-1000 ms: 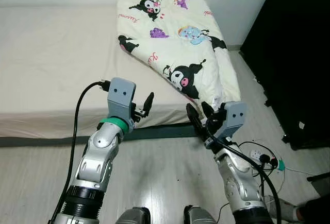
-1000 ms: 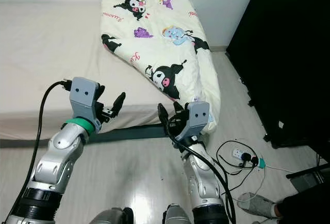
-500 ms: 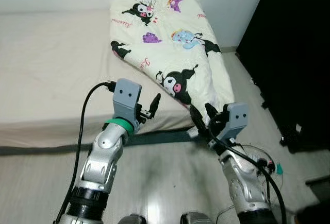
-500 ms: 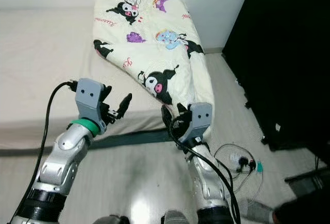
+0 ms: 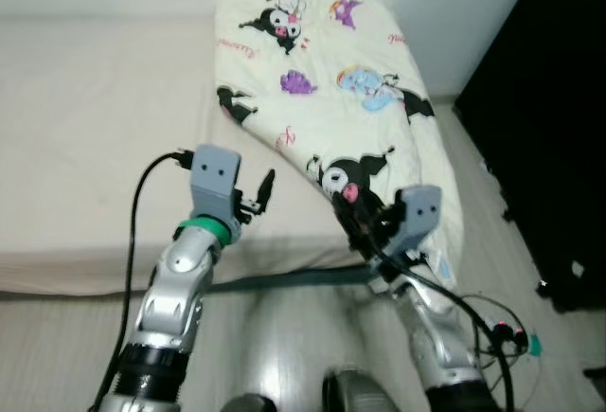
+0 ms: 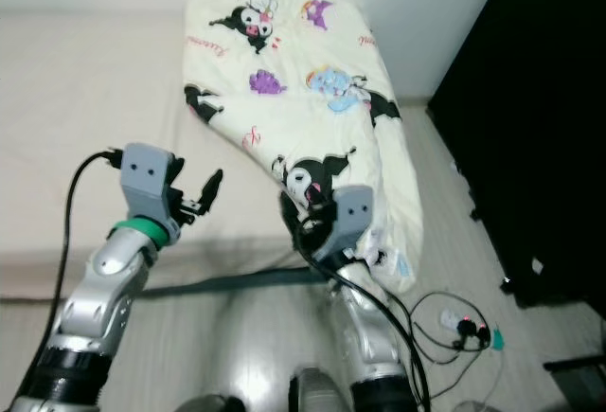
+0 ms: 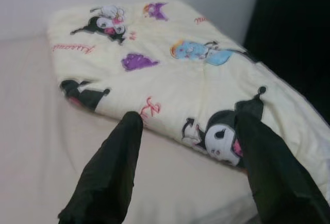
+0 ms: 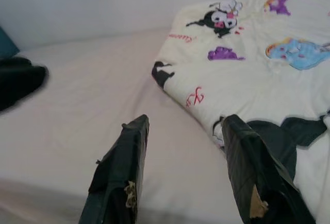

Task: Clean up the room

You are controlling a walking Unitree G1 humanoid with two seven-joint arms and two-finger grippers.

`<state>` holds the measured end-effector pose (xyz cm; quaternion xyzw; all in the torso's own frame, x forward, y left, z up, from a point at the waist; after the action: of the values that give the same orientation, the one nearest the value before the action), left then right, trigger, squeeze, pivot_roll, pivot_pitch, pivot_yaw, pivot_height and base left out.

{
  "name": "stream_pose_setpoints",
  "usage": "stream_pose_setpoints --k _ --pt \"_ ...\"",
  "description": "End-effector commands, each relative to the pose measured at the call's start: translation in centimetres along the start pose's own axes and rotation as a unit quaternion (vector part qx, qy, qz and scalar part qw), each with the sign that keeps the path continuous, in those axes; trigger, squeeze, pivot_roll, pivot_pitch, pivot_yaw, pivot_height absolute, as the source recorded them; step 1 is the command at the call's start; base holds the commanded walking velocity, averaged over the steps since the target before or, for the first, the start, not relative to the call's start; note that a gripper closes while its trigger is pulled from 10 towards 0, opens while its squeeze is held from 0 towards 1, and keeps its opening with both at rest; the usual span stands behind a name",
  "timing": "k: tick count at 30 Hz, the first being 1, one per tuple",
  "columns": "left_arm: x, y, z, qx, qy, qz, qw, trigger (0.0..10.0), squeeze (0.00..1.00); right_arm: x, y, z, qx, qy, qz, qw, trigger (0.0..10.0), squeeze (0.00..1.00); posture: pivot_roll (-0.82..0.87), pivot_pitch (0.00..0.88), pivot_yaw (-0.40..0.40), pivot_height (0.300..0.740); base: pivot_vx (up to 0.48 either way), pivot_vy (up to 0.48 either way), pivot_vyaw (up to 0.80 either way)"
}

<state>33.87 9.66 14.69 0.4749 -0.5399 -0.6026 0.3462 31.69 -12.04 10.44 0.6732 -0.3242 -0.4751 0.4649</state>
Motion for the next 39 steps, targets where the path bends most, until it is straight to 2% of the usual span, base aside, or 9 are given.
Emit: stream_pose_setpoints --k 1,14,32,39 --pt "-0.3 -1.0 0.4 -0.019 0.005 0.001 1.0 10.0 0.0 -0.5 -0.4 0.1 -0.004 0.003 -0.008 1.0 10.0 0.0 -0.05 0.048 0.07 0.74 0.0 0.0 0.0" --pt "-0.3 -1.0 0.4 -0.021 0.006 0.001 1.0 10.0 0.0 -0.3 -0.5 0.2 -0.006 -0.004 -0.012 1.0 10.0 0.0 -0.05 0.05 0.071 0.74 0.0 0.0 0.0" --pt "-0.2 -1.3 0.5 -0.026 0.003 0.001 1.0 10.0 0.0 0.4 -0.2 0.0 0.001 -0.024 -0.012 1.0 10.0 0.0 -0.05 0.046 0.071 0.665 0.0 0.0 0.0" --pt "-0.1 -1.3 0.5 -0.026 0.002 0.0 1.0 10.0 0.0 1.4 0.2 0.0 0.005 -0.037 -0.007 0.999 10.0 0.0 -0.05 0.047 0.073 0.64 0.0 0.0 0.0"
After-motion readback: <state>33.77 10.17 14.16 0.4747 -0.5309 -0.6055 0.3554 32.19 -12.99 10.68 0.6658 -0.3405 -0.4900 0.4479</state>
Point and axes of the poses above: a point about 5 cm out from each wrist's last joint towards the gripper, its own z axis pointing back from the gripper into the wrist, its own y axis along the axis of the wrist's last joint, x = y × z, the point moved 3 cm from there along -z, pointing out of the wrist towards the gripper, and after that the axes turned 9 degrees about -z, right-handed, at the moved point
